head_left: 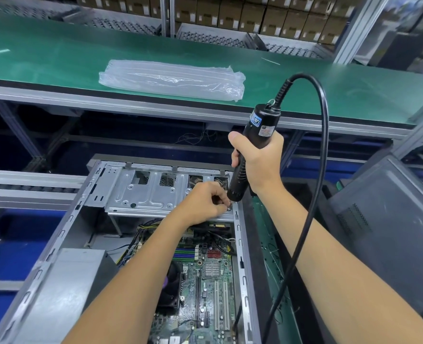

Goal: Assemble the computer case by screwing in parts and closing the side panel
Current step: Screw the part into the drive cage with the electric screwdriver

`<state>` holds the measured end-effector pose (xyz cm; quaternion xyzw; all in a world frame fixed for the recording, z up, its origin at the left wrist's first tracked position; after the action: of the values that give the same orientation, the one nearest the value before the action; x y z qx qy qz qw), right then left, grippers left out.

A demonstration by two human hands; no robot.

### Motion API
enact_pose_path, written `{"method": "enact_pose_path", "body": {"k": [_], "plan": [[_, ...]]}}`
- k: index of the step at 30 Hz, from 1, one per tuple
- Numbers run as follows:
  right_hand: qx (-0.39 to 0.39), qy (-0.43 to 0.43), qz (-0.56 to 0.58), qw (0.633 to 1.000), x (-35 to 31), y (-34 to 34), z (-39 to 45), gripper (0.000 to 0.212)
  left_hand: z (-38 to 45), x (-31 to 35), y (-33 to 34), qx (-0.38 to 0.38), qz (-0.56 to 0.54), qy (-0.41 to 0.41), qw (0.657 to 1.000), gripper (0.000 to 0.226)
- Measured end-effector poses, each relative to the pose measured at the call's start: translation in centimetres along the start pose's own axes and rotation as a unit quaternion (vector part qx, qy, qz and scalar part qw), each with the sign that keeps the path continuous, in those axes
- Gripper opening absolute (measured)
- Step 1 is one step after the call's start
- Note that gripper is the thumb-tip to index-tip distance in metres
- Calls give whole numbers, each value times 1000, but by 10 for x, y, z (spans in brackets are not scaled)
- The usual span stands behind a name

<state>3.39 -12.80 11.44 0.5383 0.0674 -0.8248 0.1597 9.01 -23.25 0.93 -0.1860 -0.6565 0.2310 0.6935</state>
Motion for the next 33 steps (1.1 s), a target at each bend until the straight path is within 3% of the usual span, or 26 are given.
{"method": "enact_pose_path", "body": {"k": [7,27,33], "plan": [[-8,-6,-1,1000,-2,3,-2,26,1,-2,2,1,-1,-1,1000,17],[-44,-9,2,999,-5,5,-7,25,2,-2,3,1,-10,25,1000,37],[-25,-36,9,999,-23,-4,3,31,3,-6,4,0,-3,18,1000,12]]}}
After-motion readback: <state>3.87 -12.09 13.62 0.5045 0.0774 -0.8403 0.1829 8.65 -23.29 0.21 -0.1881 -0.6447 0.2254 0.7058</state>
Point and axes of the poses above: each hand's wrist, its own z-axis towards the middle knuckle, its own y-axis out of the palm, x = y × z, the point moved 3 cm from there along z, towards the middle knuckle, and after that the axes turned 1 degree about z, right-handed, at the moved point
